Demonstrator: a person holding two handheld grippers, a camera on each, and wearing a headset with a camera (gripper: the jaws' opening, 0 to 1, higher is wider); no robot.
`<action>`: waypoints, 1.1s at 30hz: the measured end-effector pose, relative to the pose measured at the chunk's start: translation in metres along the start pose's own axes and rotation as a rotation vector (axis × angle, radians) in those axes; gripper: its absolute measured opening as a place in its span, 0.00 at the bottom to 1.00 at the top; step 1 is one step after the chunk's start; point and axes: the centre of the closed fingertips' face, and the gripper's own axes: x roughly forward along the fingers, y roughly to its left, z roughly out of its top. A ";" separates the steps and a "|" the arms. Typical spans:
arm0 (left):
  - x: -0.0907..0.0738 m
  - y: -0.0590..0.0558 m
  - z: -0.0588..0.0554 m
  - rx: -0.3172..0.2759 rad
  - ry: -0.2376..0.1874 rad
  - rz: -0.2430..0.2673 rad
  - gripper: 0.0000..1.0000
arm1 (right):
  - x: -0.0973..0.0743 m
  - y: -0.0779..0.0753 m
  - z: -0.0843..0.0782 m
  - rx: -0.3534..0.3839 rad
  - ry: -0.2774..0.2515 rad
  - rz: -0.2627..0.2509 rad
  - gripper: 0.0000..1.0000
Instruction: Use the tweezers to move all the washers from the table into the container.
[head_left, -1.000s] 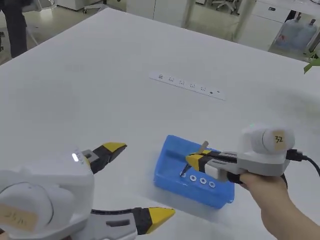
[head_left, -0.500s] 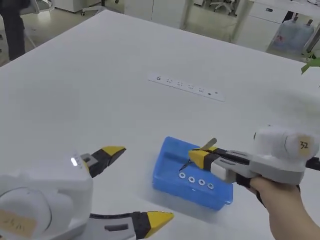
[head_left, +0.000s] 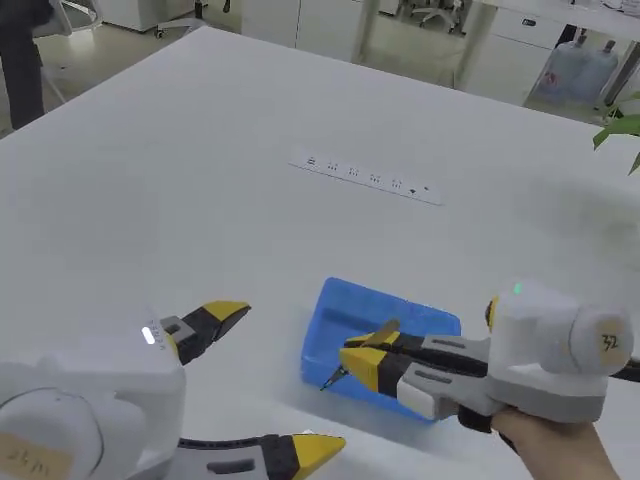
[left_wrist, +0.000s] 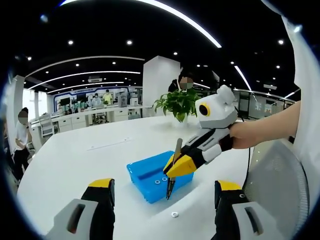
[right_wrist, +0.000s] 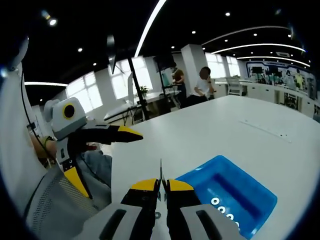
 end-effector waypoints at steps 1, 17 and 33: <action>0.000 0.000 0.000 0.000 -0.001 0.002 0.83 | 0.001 0.001 -0.003 0.001 0.007 0.005 0.03; -0.001 0.003 0.002 -0.008 -0.010 0.016 0.83 | 0.018 0.014 -0.038 -0.048 0.154 0.051 0.03; -0.001 0.003 0.002 -0.006 -0.008 0.015 0.83 | 0.019 0.025 -0.046 -0.122 0.198 0.081 0.03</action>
